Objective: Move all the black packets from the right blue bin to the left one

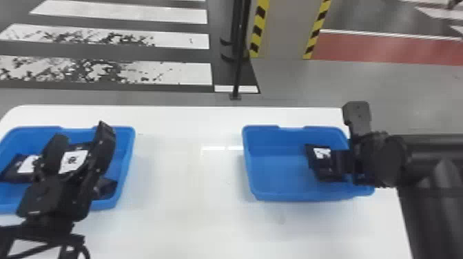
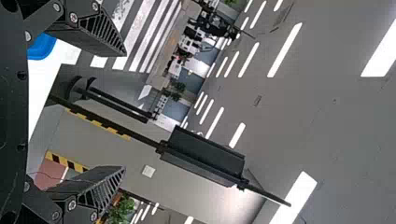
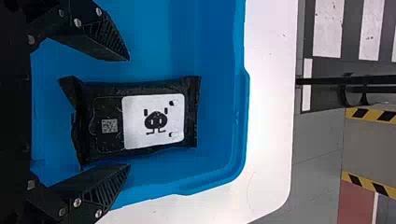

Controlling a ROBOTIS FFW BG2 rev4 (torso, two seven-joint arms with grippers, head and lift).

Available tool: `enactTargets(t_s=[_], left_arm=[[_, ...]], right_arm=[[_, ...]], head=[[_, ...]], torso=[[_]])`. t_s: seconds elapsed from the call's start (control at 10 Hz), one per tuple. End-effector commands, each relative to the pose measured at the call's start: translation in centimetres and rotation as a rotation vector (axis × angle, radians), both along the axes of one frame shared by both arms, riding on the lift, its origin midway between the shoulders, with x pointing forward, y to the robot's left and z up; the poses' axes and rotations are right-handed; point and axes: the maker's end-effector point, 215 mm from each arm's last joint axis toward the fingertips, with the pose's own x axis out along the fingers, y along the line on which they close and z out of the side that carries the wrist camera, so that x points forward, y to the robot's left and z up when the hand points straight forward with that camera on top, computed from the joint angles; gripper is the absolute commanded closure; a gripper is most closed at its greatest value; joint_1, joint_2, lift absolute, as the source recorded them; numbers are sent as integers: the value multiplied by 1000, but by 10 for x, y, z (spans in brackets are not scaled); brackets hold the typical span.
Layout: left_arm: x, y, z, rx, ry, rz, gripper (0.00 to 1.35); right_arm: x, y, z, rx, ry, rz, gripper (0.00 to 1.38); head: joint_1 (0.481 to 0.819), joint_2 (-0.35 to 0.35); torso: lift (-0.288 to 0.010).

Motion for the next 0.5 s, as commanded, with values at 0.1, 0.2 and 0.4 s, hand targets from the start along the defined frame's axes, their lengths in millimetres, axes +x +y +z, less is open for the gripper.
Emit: enactTargets(t_s=[0.1,0.2,0.4], left_arm=[[0,2,-3,-4,3,3,197],[-1,3,-3,-10,2,6,197],[-1,3,-4,-10,4,6,197]], right_arm=[[4,-7,-15,-2,41,-17,233],[1,-8,-20,-2,56,-20,239],[-3,-4,-27,13,70,-15,315]], head=[[695,-136],[695,-138],[695,-139]], torso=[[-168],[-168],[-168]])
